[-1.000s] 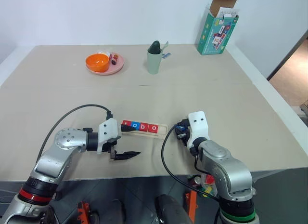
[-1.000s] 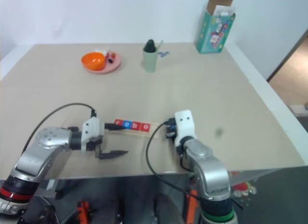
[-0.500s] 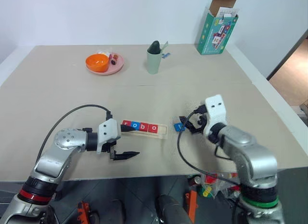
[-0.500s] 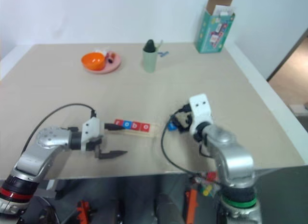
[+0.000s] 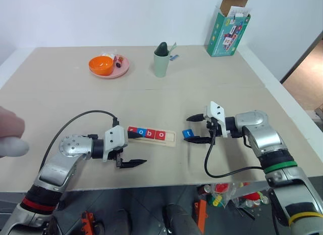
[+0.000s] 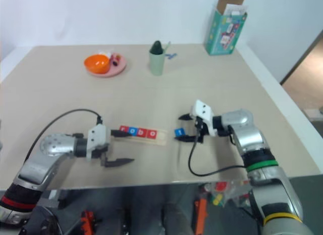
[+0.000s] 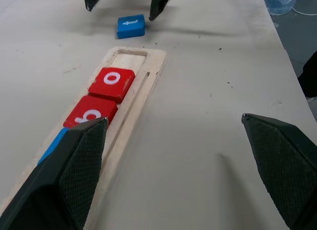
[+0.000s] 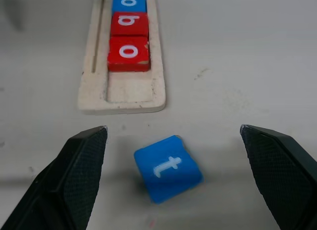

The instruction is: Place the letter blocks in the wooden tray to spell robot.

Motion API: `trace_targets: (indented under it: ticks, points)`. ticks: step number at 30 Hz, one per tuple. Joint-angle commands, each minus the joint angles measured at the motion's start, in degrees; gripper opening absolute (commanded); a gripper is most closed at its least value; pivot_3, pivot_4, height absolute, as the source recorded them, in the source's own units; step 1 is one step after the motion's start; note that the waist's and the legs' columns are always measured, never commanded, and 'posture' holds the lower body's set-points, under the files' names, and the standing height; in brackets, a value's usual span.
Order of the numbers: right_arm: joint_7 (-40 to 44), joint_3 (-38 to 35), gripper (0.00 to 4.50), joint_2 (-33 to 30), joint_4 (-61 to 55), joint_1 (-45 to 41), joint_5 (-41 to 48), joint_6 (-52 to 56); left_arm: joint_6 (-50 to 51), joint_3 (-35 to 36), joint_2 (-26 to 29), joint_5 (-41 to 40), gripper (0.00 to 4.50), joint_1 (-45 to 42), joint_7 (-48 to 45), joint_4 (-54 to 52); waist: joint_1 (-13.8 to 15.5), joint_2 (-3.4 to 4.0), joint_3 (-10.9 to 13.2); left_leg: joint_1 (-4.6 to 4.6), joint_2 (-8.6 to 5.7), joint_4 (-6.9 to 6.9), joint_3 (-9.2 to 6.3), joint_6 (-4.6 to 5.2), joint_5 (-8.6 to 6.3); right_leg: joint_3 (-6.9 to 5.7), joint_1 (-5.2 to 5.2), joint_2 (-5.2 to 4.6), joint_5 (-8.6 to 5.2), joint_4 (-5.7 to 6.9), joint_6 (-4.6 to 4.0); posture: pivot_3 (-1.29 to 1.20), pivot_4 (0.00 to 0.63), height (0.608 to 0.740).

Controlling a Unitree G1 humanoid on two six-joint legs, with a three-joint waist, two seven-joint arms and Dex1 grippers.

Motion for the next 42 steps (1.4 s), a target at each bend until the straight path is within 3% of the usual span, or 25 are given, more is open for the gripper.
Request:
trace_targets:
  ticks: [1,12,13,20,22,28,36,42]
  points:
    - [2.76,-0.65,4.44,0.82,8.06,-3.28,-1.69,-6.95,0.09,1.87,1.20,-0.73,4.50,0.74,0.54,-2.73,0.01,0.00,0.00,0.01,0.00,0.00,0.00,0.00,0.00,0.00,0.00,0.00,0.00,0.00,-0.02,0.00,0.150,0.740]
    - [4.34,-1.69,4.44,4.52,18.07,-6.13,-3.79,-12.59,0.76,2.10,2.14,-1.21,4.50,1.55,1.67,-4.04,-0.01,0.00,0.00,0.05,0.01,0.02,-0.02,-0.01,0.01,0.00,0.01,0.01,0.05,0.08,-0.04,0.00,0.150,0.740]
    - [4.31,-1.87,3.92,4.76,18.48,-6.19,-3.81,-12.88,0.80,2.04,2.21,-1.25,4.50,1.51,1.67,-4.05,-0.01,0.01,0.00,0.06,0.01,0.03,-0.02,-0.01,0.01,-0.01,0.01,0.01,0.05,0.09,-0.05,0.00,0.150,0.740]
    - [3.89,-2.79,1.58,5.24,19.85,-5.76,-4.40,-13.39,0.81,1.62,2.31,-1.22,4.50,0.92,1.62,-3.61,0.00,0.01,0.00,0.07,0.01,0.12,-0.01,-0.03,0.02,0.00,0.06,0.00,0.06,0.08,-0.06,0.00,0.150,0.740]
    - [4.01,-2.95,1.23,5.08,19.53,-5.10,-4.45,-13.22,0.86,1.56,2.27,-1.28,4.50,0.86,1.55,-3.55,0.00,0.01,0.00,0.07,0.01,0.13,-0.01,-0.03,0.03,0.01,0.07,0.00,0.06,0.08,-0.07,0.00,0.150,0.740]
    - [4.11,-4.25,1.23,4.63,13.21,-3.26,-2.47,-9.23,0.63,1.56,2.15,-1.19,4.50,0.54,1.43,-2.62,0.05,0.01,0.00,0.08,0.00,0.14,-0.01,-0.04,0.03,0.01,0.09,0.00,0.07,0.08,-0.05,0.00,0.150,0.740]
    - [-4.41,-3.14,1.23,5.67,-18.28,2.66,0.05,17.25,0.09,3.01,1.09,-1.41,4.50,1.00,3.44,-0.50,0.08,0.02,0.01,0.07,0.03,0.10,-0.06,-0.04,0.03,-0.03,-0.01,0.03,0.07,0.24,-0.04,0.00,0.150,0.740]
    - [-10.31,-0.07,1.23,7.28,-25.91,4.93,-2.09,23.91,1.21,4.07,-0.44,-3.30,4.50,0.74,4.37,0.13,0.20,0.02,0.00,0.04,0.00,0.14,-0.05,-0.04,0.03,-0.04,0.00,0.00,-0.05,0.22,-0.24,0.00,0.150,0.740]
